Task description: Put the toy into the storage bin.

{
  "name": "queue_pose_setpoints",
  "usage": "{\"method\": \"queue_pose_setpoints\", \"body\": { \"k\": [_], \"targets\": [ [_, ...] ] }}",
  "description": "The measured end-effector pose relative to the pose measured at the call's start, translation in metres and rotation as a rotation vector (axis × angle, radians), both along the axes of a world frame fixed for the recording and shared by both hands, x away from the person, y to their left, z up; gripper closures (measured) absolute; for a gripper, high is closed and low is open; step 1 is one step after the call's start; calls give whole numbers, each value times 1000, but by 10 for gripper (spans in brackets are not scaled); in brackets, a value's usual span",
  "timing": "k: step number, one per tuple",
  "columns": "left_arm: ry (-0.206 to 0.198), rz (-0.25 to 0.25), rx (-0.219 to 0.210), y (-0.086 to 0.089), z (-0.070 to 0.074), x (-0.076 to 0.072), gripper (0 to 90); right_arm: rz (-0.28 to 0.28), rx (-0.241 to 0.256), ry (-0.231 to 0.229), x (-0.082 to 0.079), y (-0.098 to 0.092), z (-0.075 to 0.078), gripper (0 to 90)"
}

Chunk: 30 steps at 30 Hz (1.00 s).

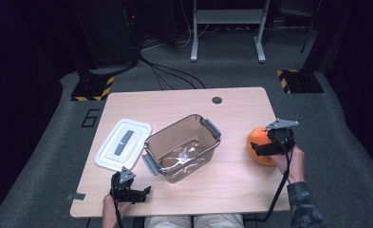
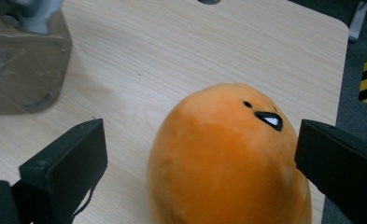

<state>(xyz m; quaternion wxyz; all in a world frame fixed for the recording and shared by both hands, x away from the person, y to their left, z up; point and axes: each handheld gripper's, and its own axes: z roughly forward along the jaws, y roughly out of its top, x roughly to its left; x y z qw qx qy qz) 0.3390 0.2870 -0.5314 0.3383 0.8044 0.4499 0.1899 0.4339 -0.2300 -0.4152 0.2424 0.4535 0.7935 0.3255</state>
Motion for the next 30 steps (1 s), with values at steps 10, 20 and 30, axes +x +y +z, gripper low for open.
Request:
{"method": "queue_pose_setpoints", "body": {
  "k": [10, 20, 30],
  "targets": [
    [1, 0, 1, 0, 0, 0, 4, -53, 52, 73, 20, -20, -14, 0],
    [0, 0, 0, 0, 0, 0, 5, -51, 163, 173, 30, -38, -32, 144],
    [1, 1, 1, 0, 0, 0, 5, -36, 108, 168, 25, -27, -36, 415]
  ]
}}
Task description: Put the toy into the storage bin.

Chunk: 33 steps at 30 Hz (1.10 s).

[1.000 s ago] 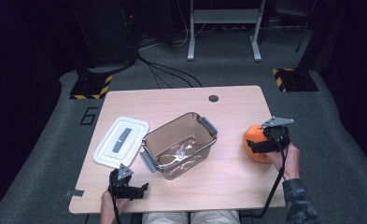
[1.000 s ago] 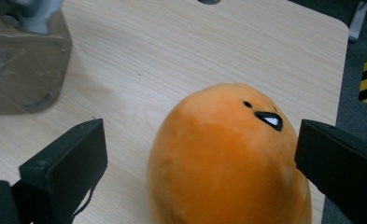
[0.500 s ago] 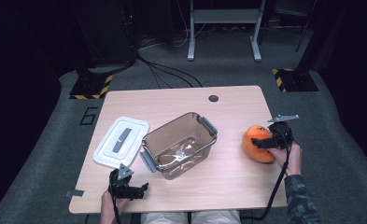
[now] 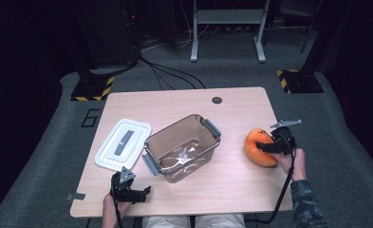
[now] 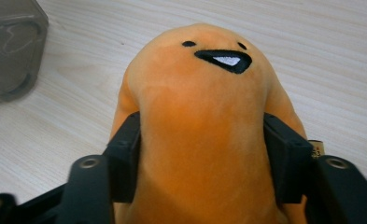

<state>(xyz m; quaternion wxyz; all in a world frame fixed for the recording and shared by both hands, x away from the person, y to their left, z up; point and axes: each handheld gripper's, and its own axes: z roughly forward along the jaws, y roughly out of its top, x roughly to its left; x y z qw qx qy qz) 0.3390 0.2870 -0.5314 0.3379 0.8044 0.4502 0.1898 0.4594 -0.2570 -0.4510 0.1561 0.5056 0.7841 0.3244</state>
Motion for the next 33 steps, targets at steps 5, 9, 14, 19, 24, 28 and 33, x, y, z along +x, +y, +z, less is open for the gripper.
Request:
{"method": "queue_pose_setpoints", "body": {
  "k": [5, 9, 14, 19, 24, 28, 33],
  "targets": [
    [0, -1, -1, 0, 0, 0, 5, -7, -36, -11, -5, 3, 5, 498],
    [0, 1, -2, 0, 0, 0, 6, -27, -20, -30, -6, 3, 8, 533],
    [-2, 3, -2, 0, 0, 0, 7, -52, -4, -26, -8, 5, 15, 540],
    [0, 1, -2, 0, 0, 0, 7, -64, 5, -39, -9, 8, 23, 537],
    [-1, 3, -1, 0, 0, 0, 7, -70, 7, -48, -9, 13, 33, 535],
    [-2, 3, -2, 0, 0, 0, 7, -75, 18, -50, -10, 17, 40, 533],
    [-1, 3, -1, 0, 0, 0, 7, -61, 18, -67, -12, 24, 49, 530]
  ]
}}
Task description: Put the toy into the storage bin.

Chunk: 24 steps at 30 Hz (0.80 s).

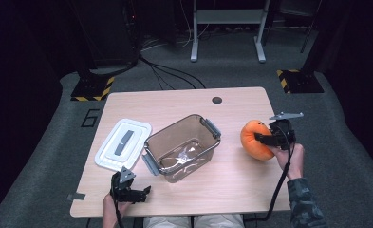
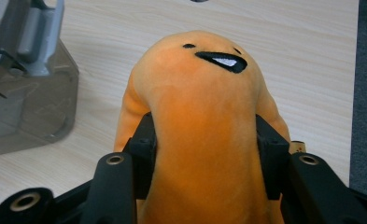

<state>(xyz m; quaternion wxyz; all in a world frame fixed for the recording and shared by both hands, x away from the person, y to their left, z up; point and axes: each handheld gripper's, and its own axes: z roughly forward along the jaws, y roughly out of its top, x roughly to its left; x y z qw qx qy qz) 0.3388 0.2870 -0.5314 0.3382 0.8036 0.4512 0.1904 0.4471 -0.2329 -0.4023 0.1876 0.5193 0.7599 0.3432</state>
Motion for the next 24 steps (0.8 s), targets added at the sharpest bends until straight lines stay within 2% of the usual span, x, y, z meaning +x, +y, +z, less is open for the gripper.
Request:
{"method": "queue_pose_setpoints", "body": {
  "k": [4, 18, 24],
  "targets": [
    [0, 0, -1, 0, 0, 0, 7, 19, -11, -15, -1, 6, 6, 530],
    [0, 1, 0, 0, 0, 0, 7, 28, -5, -33, -4, 24, 25, 529],
    [0, 2, 1, 0, 0, 0, 7, 54, -17, -44, -6, 32, 36, 529]
  ]
}}
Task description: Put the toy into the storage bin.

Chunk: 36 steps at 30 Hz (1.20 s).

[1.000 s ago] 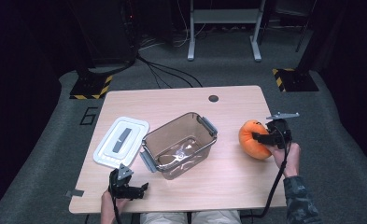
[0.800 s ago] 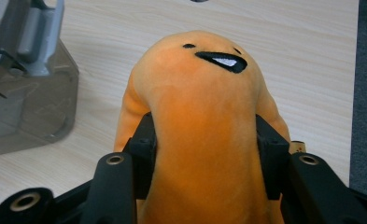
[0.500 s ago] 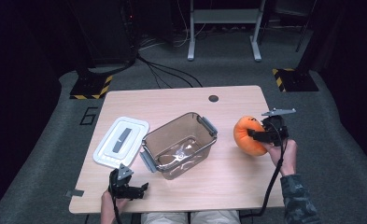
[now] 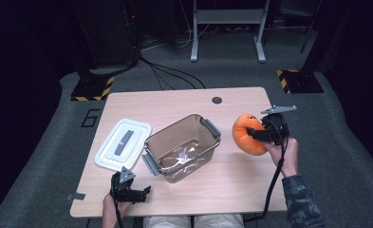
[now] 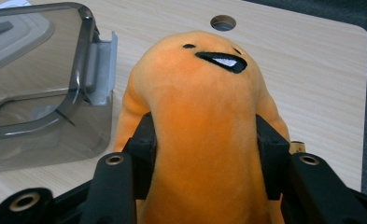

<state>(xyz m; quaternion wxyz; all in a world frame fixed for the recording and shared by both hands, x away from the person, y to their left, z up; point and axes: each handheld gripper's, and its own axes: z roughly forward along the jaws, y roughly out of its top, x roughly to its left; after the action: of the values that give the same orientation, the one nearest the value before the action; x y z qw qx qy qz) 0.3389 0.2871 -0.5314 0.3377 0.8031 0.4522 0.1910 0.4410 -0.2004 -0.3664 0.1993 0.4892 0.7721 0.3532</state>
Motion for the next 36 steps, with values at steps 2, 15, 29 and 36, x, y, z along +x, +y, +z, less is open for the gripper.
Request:
{"method": "queue_pose_setpoints", "body": {
  "k": [2, 15, 29, 36],
  "targets": [
    [0, 1, 0, 0, 0, 0, 7, 3, 2, -7, 0, 3, 3, 529],
    [0, 1, 0, 0, 0, 0, 7, 14, 5, -26, 1, 19, 23, 524],
    [0, 1, 0, 0, 0, 0, 7, 60, 1, -64, 3, 38, 45, 520],
    [0, 1, 0, 0, 0, 0, 7, 75, 5, -69, 6, 51, 53, 520]
  ]
}}
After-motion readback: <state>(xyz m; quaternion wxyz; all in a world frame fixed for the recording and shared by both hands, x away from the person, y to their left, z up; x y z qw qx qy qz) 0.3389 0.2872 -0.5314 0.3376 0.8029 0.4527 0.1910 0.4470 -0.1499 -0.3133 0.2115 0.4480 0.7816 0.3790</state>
